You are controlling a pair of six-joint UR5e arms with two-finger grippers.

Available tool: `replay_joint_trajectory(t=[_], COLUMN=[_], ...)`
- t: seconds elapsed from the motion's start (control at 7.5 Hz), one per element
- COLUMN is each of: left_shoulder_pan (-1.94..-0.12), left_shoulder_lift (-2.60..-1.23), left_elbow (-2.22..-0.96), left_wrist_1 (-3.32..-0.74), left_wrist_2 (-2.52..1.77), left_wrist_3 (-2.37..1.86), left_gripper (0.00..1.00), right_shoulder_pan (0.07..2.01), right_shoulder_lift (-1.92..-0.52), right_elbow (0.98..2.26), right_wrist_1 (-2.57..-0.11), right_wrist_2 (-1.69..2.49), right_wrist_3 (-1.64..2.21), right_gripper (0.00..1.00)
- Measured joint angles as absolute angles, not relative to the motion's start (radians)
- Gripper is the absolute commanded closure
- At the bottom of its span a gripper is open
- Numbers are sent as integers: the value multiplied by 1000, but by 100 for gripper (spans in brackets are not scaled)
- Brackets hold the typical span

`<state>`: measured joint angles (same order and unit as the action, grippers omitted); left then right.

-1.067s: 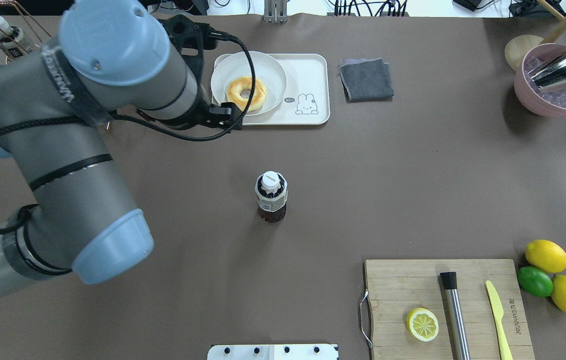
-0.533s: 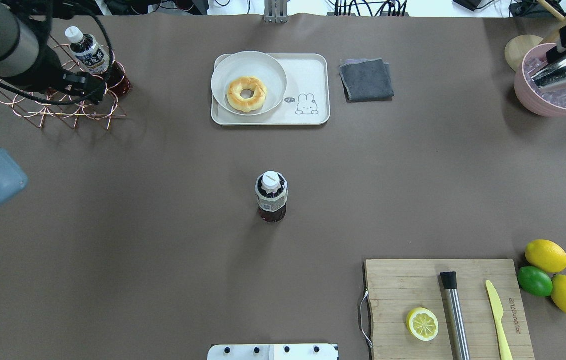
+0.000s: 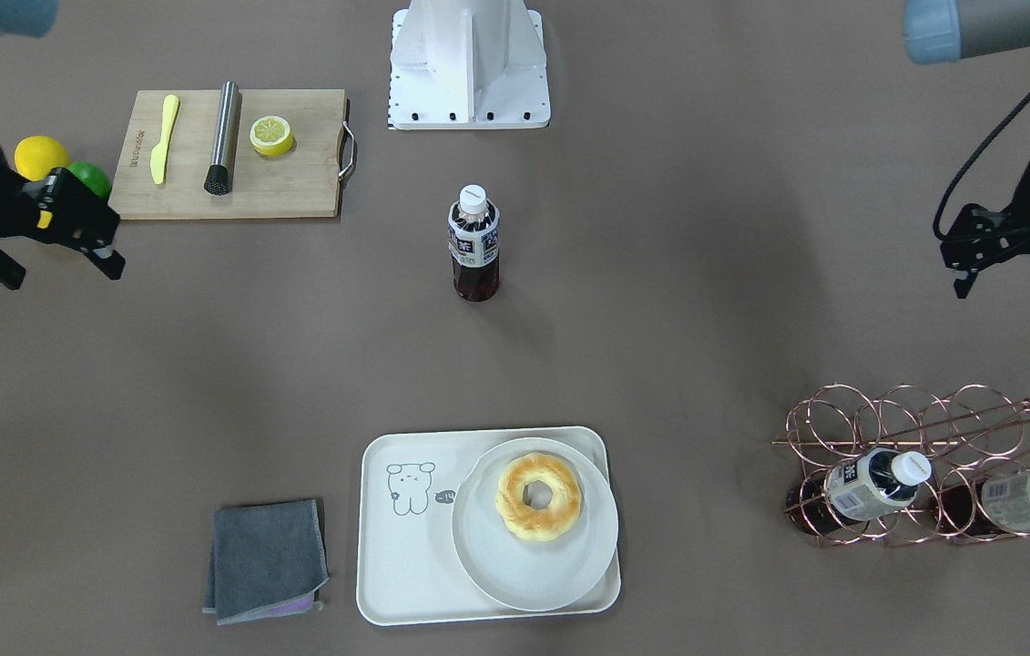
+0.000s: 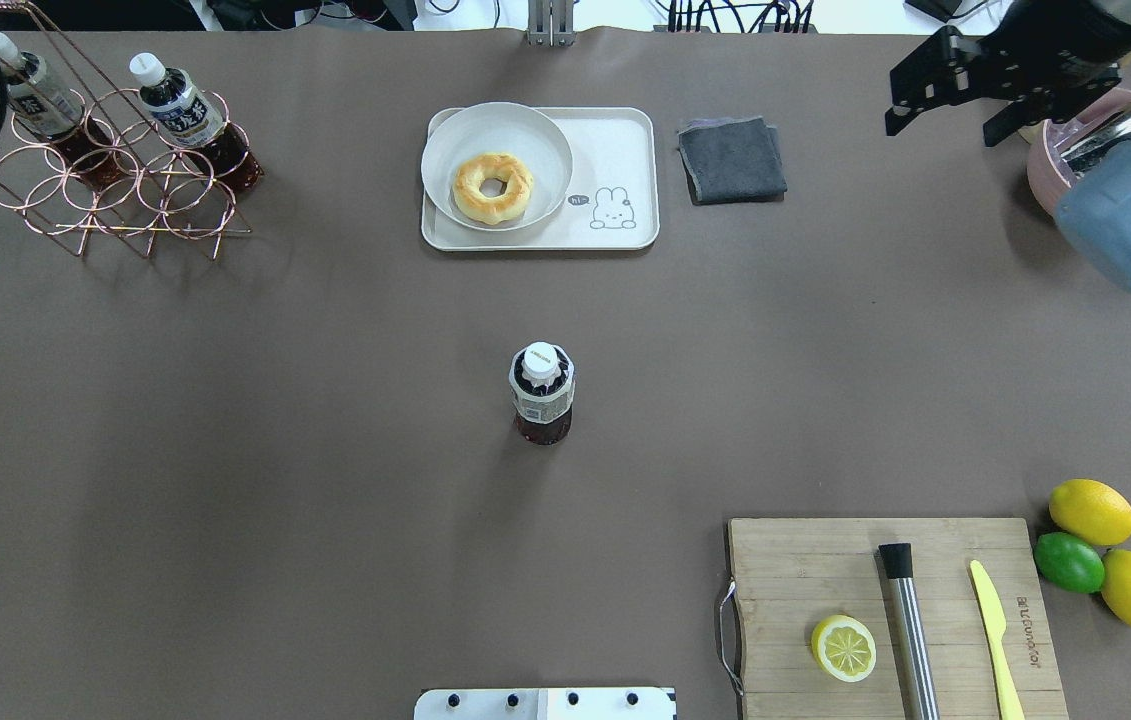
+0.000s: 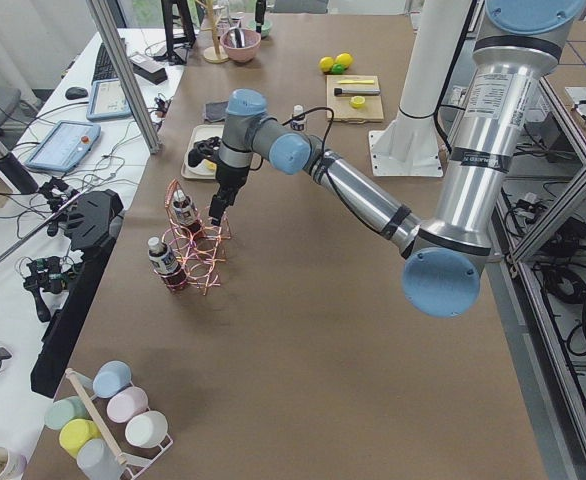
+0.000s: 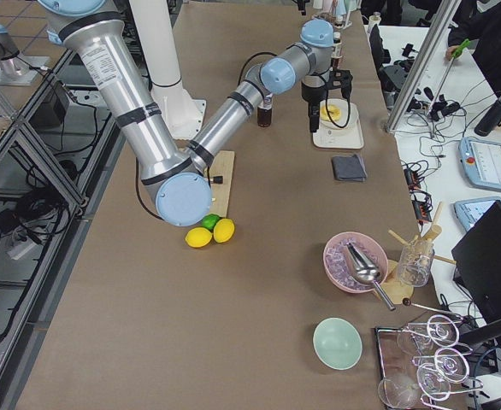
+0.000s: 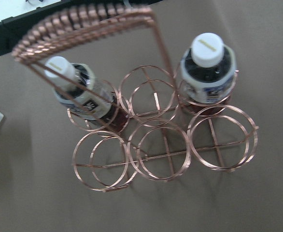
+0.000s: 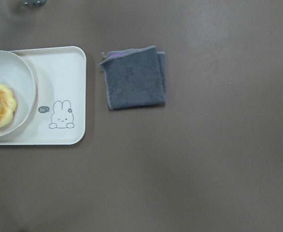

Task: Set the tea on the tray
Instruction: 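Withdraw the left arm while the right arm swings toward the bottle, then lower the right gripper over the bottle cap and close on it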

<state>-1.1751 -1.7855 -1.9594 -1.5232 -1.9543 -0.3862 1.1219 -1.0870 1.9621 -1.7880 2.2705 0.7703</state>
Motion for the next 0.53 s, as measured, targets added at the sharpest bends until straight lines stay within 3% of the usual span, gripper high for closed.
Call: replay_joint_trajectory(t=[0.53], left_shoulder_pan=[-1279], left_shoulder_lift=[-1601], left_elbow=[-1884], left_wrist_1=[-1625], left_wrist_2=[-1996], left_wrist_3=[-262], left_gripper=[2], right_shoulder_pan=[928], right_shoulder_lift=[-965], right_elbow=[1953], right_wrist_1=[-1792], right_wrist_2=[2144], right_wrist_3=[921], right_gripper=[0])
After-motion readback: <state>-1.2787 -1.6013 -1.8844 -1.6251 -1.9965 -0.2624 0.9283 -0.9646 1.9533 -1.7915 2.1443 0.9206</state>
